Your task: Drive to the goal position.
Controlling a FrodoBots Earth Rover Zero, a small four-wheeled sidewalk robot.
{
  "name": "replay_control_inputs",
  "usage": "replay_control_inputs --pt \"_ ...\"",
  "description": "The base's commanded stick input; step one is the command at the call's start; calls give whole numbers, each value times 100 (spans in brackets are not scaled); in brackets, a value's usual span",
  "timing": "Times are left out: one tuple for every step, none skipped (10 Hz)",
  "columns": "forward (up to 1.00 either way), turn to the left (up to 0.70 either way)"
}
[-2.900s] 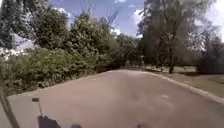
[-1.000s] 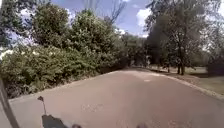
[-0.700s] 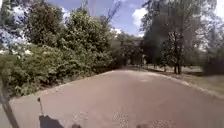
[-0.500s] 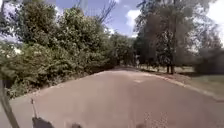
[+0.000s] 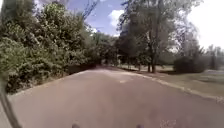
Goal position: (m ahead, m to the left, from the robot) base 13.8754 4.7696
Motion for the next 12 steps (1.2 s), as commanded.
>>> replay_control_inputs --pt "70 0" --pt "70 0" --pt "70 0" --pt "70 0" --pt "70 0" --pt "70 0" --pt "70 0" --pt "70 0" --pt "70 0" --pt "70 0" --pt "70 0" --pt "70 0"
